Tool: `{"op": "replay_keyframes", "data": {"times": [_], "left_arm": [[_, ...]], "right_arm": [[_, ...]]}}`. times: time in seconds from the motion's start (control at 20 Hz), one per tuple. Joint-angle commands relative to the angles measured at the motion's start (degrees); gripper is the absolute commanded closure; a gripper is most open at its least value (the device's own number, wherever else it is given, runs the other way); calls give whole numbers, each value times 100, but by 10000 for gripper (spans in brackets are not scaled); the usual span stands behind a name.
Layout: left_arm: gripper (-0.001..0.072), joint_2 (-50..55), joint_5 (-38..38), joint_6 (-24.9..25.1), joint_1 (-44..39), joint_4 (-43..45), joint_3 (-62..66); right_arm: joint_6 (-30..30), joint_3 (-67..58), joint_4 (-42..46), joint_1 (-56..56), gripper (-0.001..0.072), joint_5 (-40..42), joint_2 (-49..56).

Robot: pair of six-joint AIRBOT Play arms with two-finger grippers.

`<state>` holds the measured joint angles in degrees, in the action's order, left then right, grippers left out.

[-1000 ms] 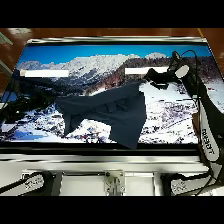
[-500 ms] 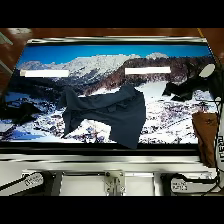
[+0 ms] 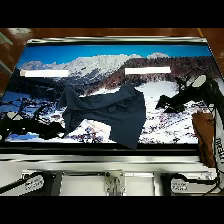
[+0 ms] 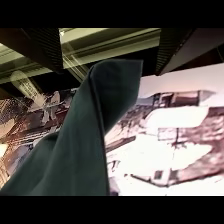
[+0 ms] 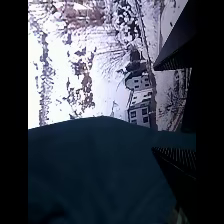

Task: Fold the shirts.

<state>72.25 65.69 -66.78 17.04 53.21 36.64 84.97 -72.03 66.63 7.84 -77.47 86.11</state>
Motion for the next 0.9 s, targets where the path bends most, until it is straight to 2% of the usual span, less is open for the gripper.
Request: {"op": "replay_keyframes", "data": {"times": [0.0,0.05,0.1,0.15,0.25,0.35,0.5,0.6,0.7,0.75,0.85], "left_arm": [[-1,87,-734,4,-540,-483,-122],[139,131,-787,-39,-634,-531,-122],[337,162,-817,-55,-684,-525,-122],[503,175,-831,-57,-675,-527,-116],[667,173,-728,-55,-562,-527,-33],[668,166,-446,-52,-382,-525,179],[668,57,-33,-35,-114,-522,584],[668,-59,28,-33,-13,-522,791],[668,-107,48,7,15,-525,957],[668,-109,70,13,13,-525,1056],[668,-114,101,13,13,-527,1296]], "right_arm": [[-42,74,-48,-26,116,98,42],[-39,74,-24,-26,116,96,66],[-52,90,-24,-26,111,87,122],[-184,138,-120,-28,25,66,190],[-374,243,-343,-26,16,-28,415],[-308,267,-396,-33,16,-39,706],[-203,264,-1003,-33,18,151,1163],[-210,264,-1482,-101,25,315,1453],[-227,264,-1558,-293,26,538,1670],[-221,264,-1563,-411,92,662,1751],[-87,264,-1567,-619,350,992,1801]]}}
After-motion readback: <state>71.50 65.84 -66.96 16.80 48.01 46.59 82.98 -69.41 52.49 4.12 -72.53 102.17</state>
